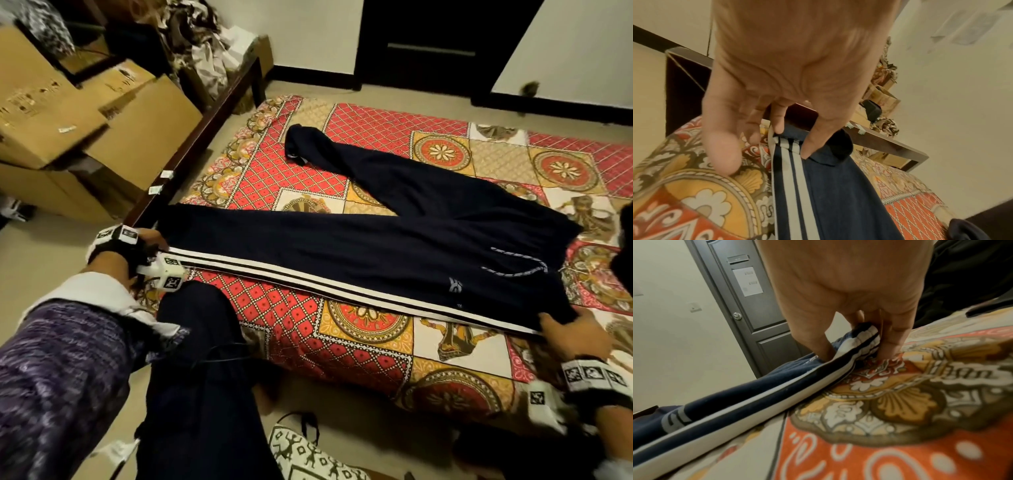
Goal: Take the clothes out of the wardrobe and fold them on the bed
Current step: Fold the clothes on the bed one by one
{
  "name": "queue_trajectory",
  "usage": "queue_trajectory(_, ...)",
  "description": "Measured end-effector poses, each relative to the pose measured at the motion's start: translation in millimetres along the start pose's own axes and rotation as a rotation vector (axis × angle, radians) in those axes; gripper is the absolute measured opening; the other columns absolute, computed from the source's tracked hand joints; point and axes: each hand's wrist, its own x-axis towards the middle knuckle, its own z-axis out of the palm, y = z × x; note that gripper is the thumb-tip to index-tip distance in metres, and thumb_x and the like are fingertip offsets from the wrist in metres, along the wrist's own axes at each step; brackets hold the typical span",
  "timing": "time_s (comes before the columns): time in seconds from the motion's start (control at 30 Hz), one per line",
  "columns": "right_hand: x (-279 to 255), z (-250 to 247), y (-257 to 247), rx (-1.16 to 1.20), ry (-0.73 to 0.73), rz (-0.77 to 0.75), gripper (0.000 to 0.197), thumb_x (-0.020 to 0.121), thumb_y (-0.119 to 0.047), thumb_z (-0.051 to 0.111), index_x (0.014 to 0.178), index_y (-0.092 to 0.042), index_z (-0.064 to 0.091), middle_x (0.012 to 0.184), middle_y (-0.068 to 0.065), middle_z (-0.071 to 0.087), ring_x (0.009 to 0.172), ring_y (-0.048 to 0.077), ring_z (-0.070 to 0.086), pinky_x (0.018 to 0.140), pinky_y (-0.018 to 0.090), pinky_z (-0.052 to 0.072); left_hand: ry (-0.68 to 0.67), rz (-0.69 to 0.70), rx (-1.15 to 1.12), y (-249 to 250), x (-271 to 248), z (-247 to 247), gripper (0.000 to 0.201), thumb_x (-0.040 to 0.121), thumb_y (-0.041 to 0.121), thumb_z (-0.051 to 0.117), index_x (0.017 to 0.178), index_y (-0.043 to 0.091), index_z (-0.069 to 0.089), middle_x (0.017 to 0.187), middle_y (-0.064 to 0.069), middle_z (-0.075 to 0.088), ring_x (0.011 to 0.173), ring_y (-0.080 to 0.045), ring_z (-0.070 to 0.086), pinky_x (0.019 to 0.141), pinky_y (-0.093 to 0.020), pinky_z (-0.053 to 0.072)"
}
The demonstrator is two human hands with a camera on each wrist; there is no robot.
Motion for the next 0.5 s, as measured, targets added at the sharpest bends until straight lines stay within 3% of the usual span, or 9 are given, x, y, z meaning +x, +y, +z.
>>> queue_trajectory(0.1, -11.0, -13.9, -9.5, 0.042, -0.003, 0.000, 0.057, 0.092, -0.038, 0.072, 0.130, 0.003, 0.059, 0.115, 0.036, 0.066, 0.106, 0.053, 0.062, 0.090, 0.051, 0.048, -0.062, -0.027, -0.033, -8.7, 7.5, -0.4, 0.029, 0.097, 0.009, 0.061, 0.069, 0.006, 0.052, 0.063, -0.010, 0.044, 0.050, -0.022, 0.040, 0.046, -0.021, 0.031)
queue_trajectory(0.17, -11.4, -14.8, -9.8, 0.090, -0.004, 0.006, 0.055, 0.093, -0.038, 0.072, 0.130, 0.001, 0.060, 0.118, 0.034, 0.066, 0.108, 0.052, 0.061, 0.090, 0.050, 0.047, -0.083, -0.011, -0.008, -9.0, 7.6, 2.9, 0.030, 0.096, 0.011, 0.063, 0.069, 0.005, 0.054, 0.058, -0.009, 0.043, 0.039, -0.019, 0.039, 0.037, -0.019, 0.029)
queue_trajectory(0.27, -13.3, -17.6, -12.8, 0.215, -0.014, 0.048, 0.051, 0.093, -0.041, 0.073, 0.124, -0.001, 0.067, 0.118, 0.029, 0.068, 0.108, 0.049, 0.062, 0.088, 0.047, 0.046, -0.137, -0.006, -0.027, -7.6, 11.5, 5.6, 0.021, 0.095, 0.014, 0.065, 0.080, 0.001, 0.060, 0.057, -0.009, 0.047, 0.037, -0.018, 0.040, 0.034, -0.017, 0.029)
queue_trajectory(0.4, -13.6, -23.8, -16.8, 0.441, -0.035, 0.148, 0.041, 0.089, -0.042, 0.074, 0.098, -0.002, 0.074, 0.090, 0.024, 0.070, 0.084, 0.038, 0.061, 0.080, 0.042, 0.047, -0.106, -0.042, -0.103, -11.3, 30.5, 11.6, 0.039, 0.100, 0.010, 0.059, 0.063, 0.003, 0.050, 0.037, -0.005, 0.044, 0.028, -0.019, 0.039, 0.036, -0.019, 0.030)
queue_trajectory(0.5, -9.0, -18.1, -12.7, 0.551, -0.091, 0.217, 0.051, 0.073, -0.055, 0.080, 0.075, -0.004, 0.074, 0.072, 0.018, 0.073, 0.074, 0.040, 0.067, 0.081, 0.052, 0.057, -0.055, -0.022, -0.105, -8.6, 21.1, 17.4, 0.042, 0.102, 0.005, 0.054, 0.062, -0.003, 0.051, 0.042, -0.013, 0.050, 0.044, -0.023, 0.045, 0.048, -0.028, 0.033)
